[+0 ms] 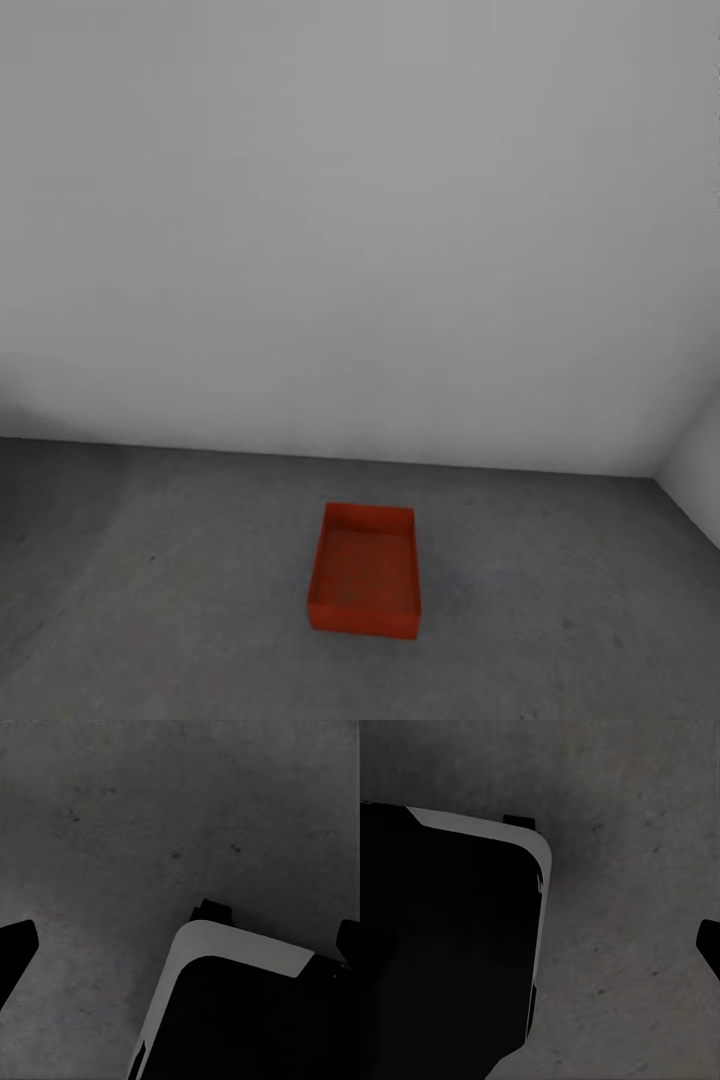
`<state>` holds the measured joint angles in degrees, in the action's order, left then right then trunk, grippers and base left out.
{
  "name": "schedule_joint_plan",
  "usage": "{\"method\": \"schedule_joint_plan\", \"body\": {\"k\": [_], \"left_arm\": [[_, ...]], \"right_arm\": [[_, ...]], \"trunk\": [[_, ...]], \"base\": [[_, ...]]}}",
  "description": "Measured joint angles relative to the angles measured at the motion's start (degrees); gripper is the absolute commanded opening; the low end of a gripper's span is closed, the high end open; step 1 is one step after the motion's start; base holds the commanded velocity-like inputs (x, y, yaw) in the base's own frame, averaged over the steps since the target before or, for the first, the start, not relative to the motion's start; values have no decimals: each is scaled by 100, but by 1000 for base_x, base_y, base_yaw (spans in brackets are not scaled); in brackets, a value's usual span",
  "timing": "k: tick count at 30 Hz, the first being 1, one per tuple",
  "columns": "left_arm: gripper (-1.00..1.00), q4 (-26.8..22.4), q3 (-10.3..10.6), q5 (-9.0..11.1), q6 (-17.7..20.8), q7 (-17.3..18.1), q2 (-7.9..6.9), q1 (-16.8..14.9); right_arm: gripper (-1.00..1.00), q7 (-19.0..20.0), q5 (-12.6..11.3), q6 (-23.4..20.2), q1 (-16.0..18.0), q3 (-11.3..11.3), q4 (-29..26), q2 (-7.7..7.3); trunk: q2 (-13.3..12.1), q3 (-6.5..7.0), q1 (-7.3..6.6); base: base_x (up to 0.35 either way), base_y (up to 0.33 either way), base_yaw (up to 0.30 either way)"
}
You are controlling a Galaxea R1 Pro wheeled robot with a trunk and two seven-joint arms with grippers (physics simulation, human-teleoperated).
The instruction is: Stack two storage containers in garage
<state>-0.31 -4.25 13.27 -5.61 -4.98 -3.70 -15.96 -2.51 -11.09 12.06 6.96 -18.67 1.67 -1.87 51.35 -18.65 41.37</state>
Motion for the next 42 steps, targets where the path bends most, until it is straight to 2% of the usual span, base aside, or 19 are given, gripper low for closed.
{"method": "schedule_joint_plan", "body": {"k": [42], "left_arm": [[100, 0, 0, 0, 0, 0, 0, 0]], "right_arm": [[100, 1, 0, -1, 0, 0, 0, 0]], "trunk": [[-1, 375, 0]], "base": [[0, 0, 0]]}}
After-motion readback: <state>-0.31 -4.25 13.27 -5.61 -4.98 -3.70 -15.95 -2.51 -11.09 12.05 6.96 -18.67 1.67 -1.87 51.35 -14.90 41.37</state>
